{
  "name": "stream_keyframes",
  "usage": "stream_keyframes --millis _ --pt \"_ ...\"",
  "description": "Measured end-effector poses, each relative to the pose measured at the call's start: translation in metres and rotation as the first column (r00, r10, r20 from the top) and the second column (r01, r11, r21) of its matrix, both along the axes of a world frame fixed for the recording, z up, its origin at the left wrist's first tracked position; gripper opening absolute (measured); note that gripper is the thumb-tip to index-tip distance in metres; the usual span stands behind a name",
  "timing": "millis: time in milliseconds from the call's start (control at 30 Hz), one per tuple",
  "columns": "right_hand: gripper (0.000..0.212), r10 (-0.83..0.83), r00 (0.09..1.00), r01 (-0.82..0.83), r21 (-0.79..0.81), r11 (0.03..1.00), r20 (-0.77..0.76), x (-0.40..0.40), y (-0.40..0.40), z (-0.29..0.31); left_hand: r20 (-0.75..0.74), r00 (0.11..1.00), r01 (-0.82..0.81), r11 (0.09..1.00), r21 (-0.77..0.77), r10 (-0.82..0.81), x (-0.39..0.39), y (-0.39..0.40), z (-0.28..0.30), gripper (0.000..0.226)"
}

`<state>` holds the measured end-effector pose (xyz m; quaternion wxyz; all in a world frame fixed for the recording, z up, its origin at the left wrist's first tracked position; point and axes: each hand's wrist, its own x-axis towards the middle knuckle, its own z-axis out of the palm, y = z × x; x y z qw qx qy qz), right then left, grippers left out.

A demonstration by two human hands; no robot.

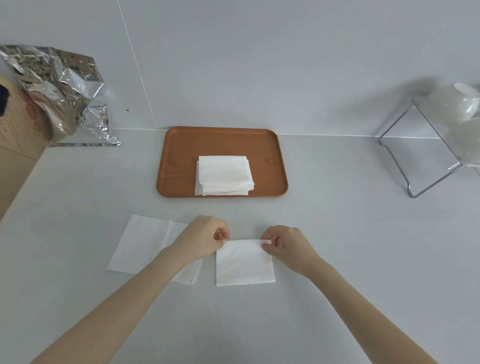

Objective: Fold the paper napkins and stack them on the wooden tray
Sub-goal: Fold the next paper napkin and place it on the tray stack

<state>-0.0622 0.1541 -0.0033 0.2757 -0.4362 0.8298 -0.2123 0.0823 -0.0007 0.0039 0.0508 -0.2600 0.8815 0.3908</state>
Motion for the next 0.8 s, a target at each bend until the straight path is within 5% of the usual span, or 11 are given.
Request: stream_keyframes --millis 133,233,500,667,800 --pt "0.032 0.075 0.982 -0.088 -0.073 0.993 -0.176 0.005 0.003 -0.007 0.036 0.999 0.042 0.981 -0.190 -0.035 0.005 0.008 -0.004 0.022" --pt "0.025 0.134 0.956 -0.176 -0.148 0.973 -0.260 0.007 0.014 0.000 -0.008 0.993 0.115 0.956 -0.268 -0.121 0.014 0.021 0.001 0.016" --pt "0.011 0.396 0.845 -0.417 0.022 0.909 -0.360 0.014 0.048 -0.008 0.027 0.949 0.291 0.835 -0.467 -0.316 0.046 0.052 -0.024 0.018" --pt "0.014 0.402 0.775 -0.477 -0.034 0.878 -0.488 0.016 0.050 -0.019 -0.047 0.943 0.253 0.805 -0.536 -0.328 0.048 0.054 -0.031 0.019" --pt "0.015 0.381 0.780 -0.468 -0.058 0.882 -0.497 0.015 0.045 -0.019 -0.049 0.953 0.251 0.868 -0.428 -0.300 0.046 0.052 -0.029 0.016"
